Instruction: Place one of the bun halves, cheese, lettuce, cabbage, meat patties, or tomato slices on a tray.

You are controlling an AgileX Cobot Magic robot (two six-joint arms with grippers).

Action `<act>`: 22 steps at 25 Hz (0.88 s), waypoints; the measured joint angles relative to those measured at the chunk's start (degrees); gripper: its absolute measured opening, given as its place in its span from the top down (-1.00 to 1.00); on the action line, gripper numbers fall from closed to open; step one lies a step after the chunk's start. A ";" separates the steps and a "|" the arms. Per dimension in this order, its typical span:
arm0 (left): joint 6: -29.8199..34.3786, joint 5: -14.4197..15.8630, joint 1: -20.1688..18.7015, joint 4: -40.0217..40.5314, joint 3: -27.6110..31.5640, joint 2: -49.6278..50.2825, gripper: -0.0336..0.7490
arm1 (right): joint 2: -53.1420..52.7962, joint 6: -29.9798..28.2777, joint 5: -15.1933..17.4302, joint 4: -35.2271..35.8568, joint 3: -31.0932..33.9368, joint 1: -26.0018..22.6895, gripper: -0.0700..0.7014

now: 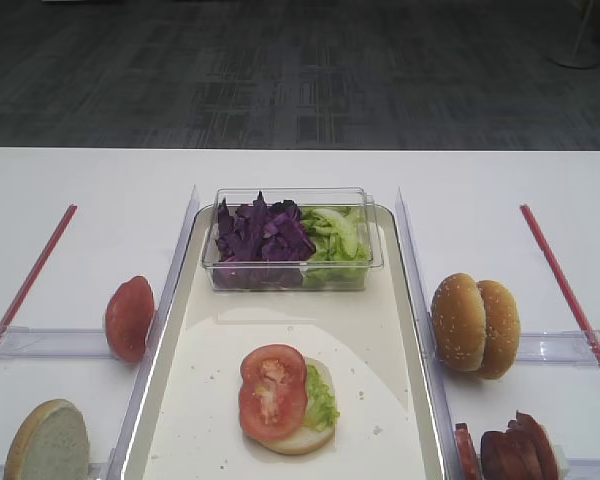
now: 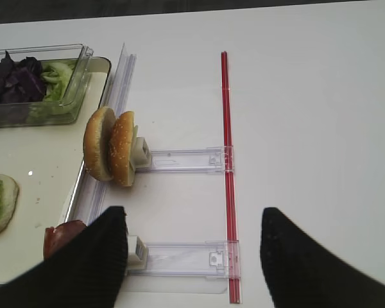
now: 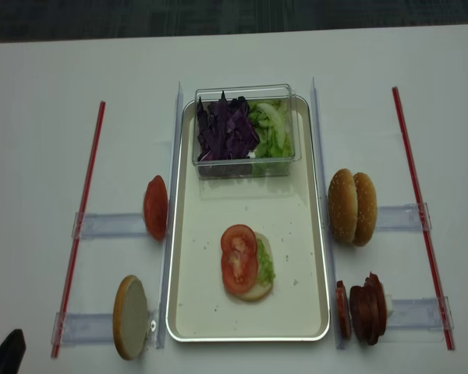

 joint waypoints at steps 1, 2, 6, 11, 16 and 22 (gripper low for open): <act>0.00 0.00 0.00 0.00 0.00 0.00 -0.30 | 0.00 0.00 0.00 0.00 0.00 0.00 -0.42; 0.00 0.00 0.00 0.00 0.00 0.00 -0.30 | 0.00 0.00 0.00 0.00 0.00 0.00 -0.42; 0.00 0.00 0.00 0.00 0.00 0.00 -0.30 | 0.00 0.00 0.00 0.00 0.00 0.00 -0.42; 0.00 0.00 0.00 0.00 0.00 0.00 -0.30 | 0.00 0.00 0.00 0.00 0.00 0.00 -0.42; 0.00 0.00 0.00 0.00 0.00 0.00 -0.30 | 0.00 0.11 0.00 0.00 0.00 0.00 -0.42; 0.00 0.00 0.00 0.00 0.00 0.00 -0.30 | 0.00 0.11 0.12 0.00 0.00 0.00 -0.42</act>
